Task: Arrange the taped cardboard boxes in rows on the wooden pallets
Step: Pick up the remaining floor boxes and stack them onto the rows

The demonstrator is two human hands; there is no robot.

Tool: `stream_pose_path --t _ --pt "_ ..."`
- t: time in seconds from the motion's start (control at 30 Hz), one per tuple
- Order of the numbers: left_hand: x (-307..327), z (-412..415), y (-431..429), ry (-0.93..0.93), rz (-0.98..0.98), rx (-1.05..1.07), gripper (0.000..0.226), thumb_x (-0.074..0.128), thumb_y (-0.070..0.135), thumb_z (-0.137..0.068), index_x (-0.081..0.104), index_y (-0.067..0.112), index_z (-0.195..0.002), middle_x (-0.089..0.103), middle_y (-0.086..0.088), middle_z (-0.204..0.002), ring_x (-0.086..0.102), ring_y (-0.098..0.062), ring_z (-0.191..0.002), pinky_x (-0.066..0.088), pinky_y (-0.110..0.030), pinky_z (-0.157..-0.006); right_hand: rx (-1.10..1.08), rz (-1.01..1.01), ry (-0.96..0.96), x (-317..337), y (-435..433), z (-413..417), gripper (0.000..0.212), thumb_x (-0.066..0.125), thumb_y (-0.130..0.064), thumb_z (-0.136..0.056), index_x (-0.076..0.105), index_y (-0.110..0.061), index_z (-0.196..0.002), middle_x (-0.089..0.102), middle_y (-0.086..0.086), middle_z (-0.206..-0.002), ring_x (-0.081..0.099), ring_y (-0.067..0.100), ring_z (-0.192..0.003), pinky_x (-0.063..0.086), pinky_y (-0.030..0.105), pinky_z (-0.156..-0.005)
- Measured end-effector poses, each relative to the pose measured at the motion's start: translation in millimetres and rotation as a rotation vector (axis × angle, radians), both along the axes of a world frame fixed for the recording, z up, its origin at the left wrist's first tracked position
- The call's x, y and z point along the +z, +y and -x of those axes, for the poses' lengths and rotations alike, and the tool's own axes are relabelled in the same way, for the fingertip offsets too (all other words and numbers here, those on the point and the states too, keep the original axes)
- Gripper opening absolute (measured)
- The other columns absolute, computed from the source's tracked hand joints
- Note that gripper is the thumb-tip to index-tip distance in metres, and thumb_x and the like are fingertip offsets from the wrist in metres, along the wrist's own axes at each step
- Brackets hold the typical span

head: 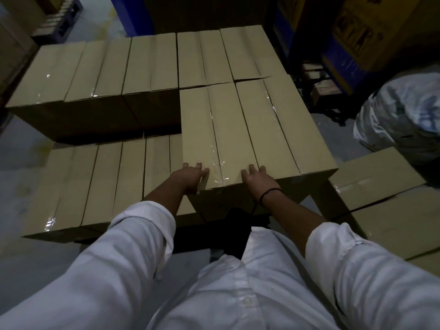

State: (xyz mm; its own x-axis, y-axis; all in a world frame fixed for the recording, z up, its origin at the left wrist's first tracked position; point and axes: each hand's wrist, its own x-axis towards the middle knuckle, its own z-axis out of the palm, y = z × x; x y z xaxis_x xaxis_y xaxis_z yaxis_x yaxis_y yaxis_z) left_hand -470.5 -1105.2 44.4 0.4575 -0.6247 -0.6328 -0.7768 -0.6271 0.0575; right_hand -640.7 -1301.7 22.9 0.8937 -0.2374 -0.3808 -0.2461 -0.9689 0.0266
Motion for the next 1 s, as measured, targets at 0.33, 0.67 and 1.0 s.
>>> stream_pose_path --t 0.33,0.67,1.0 --pt "-1.1 -5.4 0.0 0.001 0.020 -0.012 0.096 0.073 0.016 -0.092 0.011 0.028 -0.164 -0.001 -0.007 -0.172 0.001 -0.047 -0.154 0.026 -0.061 -0.121 0.034 0.019 -0.176 -4.6 -13.1 5.9 0.052 0.074 -0.011 -0.088 0.049 -0.011 -0.134 0.053 0.013 -0.124 0.055 0.028 -0.108 0.056 0.037 -0.085" --pt "-4.2 -3.2 1.2 -0.005 0.025 -0.005 0.096 0.071 0.017 -0.093 0.007 0.027 -0.164 -0.005 -0.007 -0.172 -0.003 -0.048 -0.154 0.023 -0.061 -0.122 -0.009 0.006 -0.190 -4.4 -6.5 9.3 0.052 0.066 -0.006 -0.093 0.045 -0.006 -0.141 0.048 0.017 -0.135 0.049 0.032 -0.121 0.054 0.038 -0.093" --pt "49.5 39.7 1.1 0.006 0.116 0.115 0.094 0.072 0.034 -0.094 0.011 0.026 -0.164 0.001 -0.007 -0.172 0.008 -0.038 -0.156 0.028 -0.057 -0.121 -0.273 -0.309 -0.141 42.8 -9.1 9.6 0.052 0.061 -0.006 -0.095 0.048 -0.012 -0.145 0.042 0.016 -0.151 0.048 0.034 -0.134 0.046 0.045 -0.111"
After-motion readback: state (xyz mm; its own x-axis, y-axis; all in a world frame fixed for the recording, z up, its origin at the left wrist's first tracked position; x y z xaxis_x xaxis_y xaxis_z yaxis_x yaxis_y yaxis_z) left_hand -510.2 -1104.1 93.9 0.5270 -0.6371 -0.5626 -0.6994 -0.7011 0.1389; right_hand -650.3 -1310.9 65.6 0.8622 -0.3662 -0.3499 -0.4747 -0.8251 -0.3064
